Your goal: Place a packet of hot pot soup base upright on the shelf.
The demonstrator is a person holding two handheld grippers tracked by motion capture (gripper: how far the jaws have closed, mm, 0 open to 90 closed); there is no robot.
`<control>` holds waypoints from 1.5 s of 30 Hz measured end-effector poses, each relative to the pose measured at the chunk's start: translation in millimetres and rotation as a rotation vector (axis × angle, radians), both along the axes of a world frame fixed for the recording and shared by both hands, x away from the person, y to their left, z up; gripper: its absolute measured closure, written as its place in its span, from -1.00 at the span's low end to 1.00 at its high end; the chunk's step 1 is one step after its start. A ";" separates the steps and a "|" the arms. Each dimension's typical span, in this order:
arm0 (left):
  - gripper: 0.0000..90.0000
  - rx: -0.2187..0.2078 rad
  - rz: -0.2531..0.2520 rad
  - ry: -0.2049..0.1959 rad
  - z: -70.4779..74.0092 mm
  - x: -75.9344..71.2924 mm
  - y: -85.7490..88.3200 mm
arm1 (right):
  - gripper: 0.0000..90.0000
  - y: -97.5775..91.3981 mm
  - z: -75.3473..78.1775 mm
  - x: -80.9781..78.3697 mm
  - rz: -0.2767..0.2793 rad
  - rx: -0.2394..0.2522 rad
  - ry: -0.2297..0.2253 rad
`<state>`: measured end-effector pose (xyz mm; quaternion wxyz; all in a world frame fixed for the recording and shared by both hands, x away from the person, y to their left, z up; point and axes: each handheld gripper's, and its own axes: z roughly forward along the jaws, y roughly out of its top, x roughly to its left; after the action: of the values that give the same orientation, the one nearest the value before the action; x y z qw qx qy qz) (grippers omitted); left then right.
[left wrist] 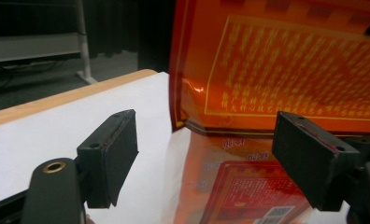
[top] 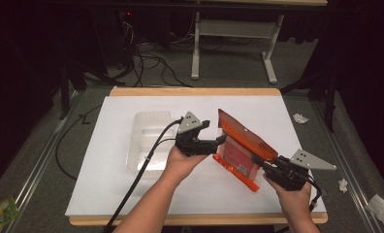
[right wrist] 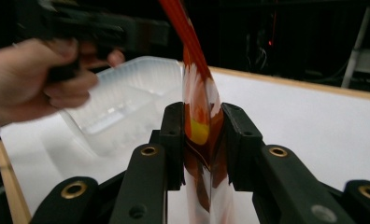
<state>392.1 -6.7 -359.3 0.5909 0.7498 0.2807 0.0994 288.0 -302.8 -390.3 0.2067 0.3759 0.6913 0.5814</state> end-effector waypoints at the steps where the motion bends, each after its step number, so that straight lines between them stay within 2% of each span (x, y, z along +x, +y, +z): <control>1: -0.49 -0.006 -0.015 0.005 -0.9 -0.9 -2.5 | 0.63 0.1 2.1 -1.1 0.013 0.018 -0.015; 4: -0.52 -0.008 -0.033 0.008 -2.7 -3.0 -2.9 | 0.64 3.9 6.2 -3.9 0.054 0.055 -0.029; 5: -0.54 -0.022 -0.061 0.016 -4.1 -5.2 0.1 | 0.64 9.0 7.6 -5.5 0.070 0.043 -0.041; 6: -0.55 -0.022 -0.061 0.016 -4.1 -5.2 0.1 | 0.64 13.9 8.9 -5.7 0.082 0.027 -0.046; 8: -0.54 -0.052 -0.091 0.021 -5.9 -10.3 8.5 | 0.63 19.1 8.8 -4.8 0.096 0.026 -0.048; 10: -0.56 -0.054 -0.088 0.023 -7.0 -11.7 10.2 | 0.63 23.6 6.8 -2.2 0.122 0.034 -0.041; 11: -0.54 -0.057 -0.090 0.039 -11.6 -12.6 14.9 | 0.63 26.6 5.1 -0.8 0.133 0.031 -0.030; 15: -0.27 -0.064 -0.068 0.051 -21.1 -14.5 19.1 | 0.62 32.1 -0.2 1.7 0.139 -0.025 -0.032; 16: -0.27 -0.056 -0.056 0.040 -25.6 -17.0 18.5 | 0.62 32.1 -0.2 1.7 0.139 -0.025 -0.032; 17: -0.08 -0.048 -0.036 0.027 -31.2 -20.3 16.4 | 0.61 30.4 -5.6 3.2 0.131 -0.049 -0.019; 18: 0.04 -0.048 -0.036 0.027 -31.2 -20.3 16.4 | 0.61 27.8 -7.7 3.8 0.124 -0.055 -0.015; 19: 0.04 -0.050 -0.027 0.017 -32.1 -22.2 15.7 | 0.61 27.8 -7.7 3.8 0.124 -0.055 -0.015; 23: 0.33 -0.029 -0.003 0.004 -32.2 -24.0 8.0 | 0.60 14.8 -15.2 5.5 0.118 -0.037 0.023; 26: 0.29 -0.027 -0.004 0.007 -31.0 -23.4 6.6 | 0.56 11.9 -16.8 6.2 0.116 -0.028 0.032; 27: 0.28 -0.034 -0.010 0.012 -30.1 -22.6 6.6 | 0.36 11.5 -18.3 7.1 0.123 -0.027 0.042; 28: 0.26 -0.034 -0.010 0.012 -30.1 -22.6 6.6 | 0.36 11.5 -18.3 7.1 0.123 -0.027 0.042; 29: 0.23 -0.033 -0.012 0.015 -29.7 -22.3 6.8 | 0.12 12.7 -24.0 10.4 0.132 -0.026 0.080; 30: 0.23 -0.034 -0.014 0.014 -29.6 -22.2 6.9 | 0.12 12.7 -24.0 10.4 0.132 -0.026 0.080; 31: 0.21 -0.029 -0.012 0.017 -29.7 -22.0 7.3 | 0.07 16.5 -31.3 14.3 0.127 -0.058 0.123; 33: 0.20 -0.030 -0.016 0.019 -29.8 -21.9 7.6 | 0.13 18.6 -34.3 16.3 0.129 -0.068 0.136; 34: 0.19 -0.025 -0.013 0.016 -29.5 -22.2 7.9 | 0.26 20.4 -36.6 18.3 0.135 -0.075 0.147; 35: 0.14 -0.012 -0.003 0.012 -28.7 -22.7 8.8 | 0.54 21.6 -37.1 19.6 0.153 -0.092 0.140; 36: 0.10 -0.012 -0.003 0.012 -28.7 -22.7 8.8 | 0.54 21.6 -37.1 19.6 0.153 -0.092 0.140; 37: 0.01 0.004 0.009 0.006 -27.6 -23.5 10.4 | 0.59 23.8 -34.3 18.7 0.157 -0.126 0.127; 39: -0.11 0.033 0.039 -0.004 -23.2 -27.4 19.9 | 0.59 25.1 -33.1 18.3 0.147 -0.122 0.124; 40: -0.16 0.033 0.039 -0.004 -23.2 -27.4 19.9 | 0.59 25.3 -32.5 18.2 0.142 -0.114 0.124; 41: -0.18 0.065 0.057 -0.026 -19.4 -32.9 32.6 | 0.60 25.6 -31.7 18.2 0.139 -0.104 0.123; 42: -0.21 0.079 0.068 -0.036 -17.8 -36.2 40.5 | 0.60 25.4 -30.9 18.3 0.136 -0.093 0.121; 44: -0.23 0.092 0.075 -0.046 -16.8 -38.8 47.3 | 0.60 25.2 -28.2 18.1 0.134 -0.081 0.116; 45: -0.23 0.103 0.092 -0.056 -16.0 -43.3 59.9 | 0.60 25.2 -28.2 18.1 0.134 -0.081 0.116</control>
<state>348.8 53.1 -375.3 0.5539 0.7625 0.2927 0.1614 306.2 -277.6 -418.5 0.1419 0.3530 0.7486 0.5430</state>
